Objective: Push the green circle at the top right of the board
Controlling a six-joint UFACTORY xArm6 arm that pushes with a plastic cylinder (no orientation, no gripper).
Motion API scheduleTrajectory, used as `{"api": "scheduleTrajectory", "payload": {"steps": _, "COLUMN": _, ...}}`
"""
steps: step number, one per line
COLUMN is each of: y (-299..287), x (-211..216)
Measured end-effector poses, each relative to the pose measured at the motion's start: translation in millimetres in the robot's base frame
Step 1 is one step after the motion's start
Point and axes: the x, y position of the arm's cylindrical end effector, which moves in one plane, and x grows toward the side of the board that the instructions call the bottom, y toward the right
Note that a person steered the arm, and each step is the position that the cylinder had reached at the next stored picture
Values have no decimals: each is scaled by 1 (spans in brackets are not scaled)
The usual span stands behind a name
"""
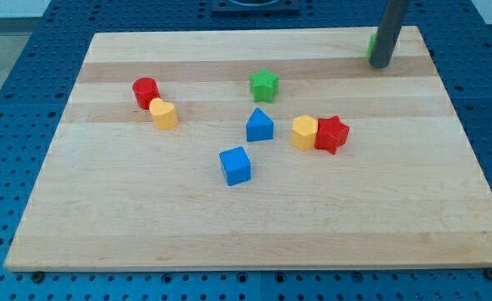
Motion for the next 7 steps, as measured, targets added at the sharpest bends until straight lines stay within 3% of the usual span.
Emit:
{"api": "scheduleTrajectory", "payload": {"steps": 3, "y": 0, "x": -19}}
{"api": "scheduleTrajectory", "payload": {"steps": 5, "y": -44, "x": -19}}
{"api": "scheduleTrajectory", "payload": {"steps": 7, "y": -53, "x": -52}}
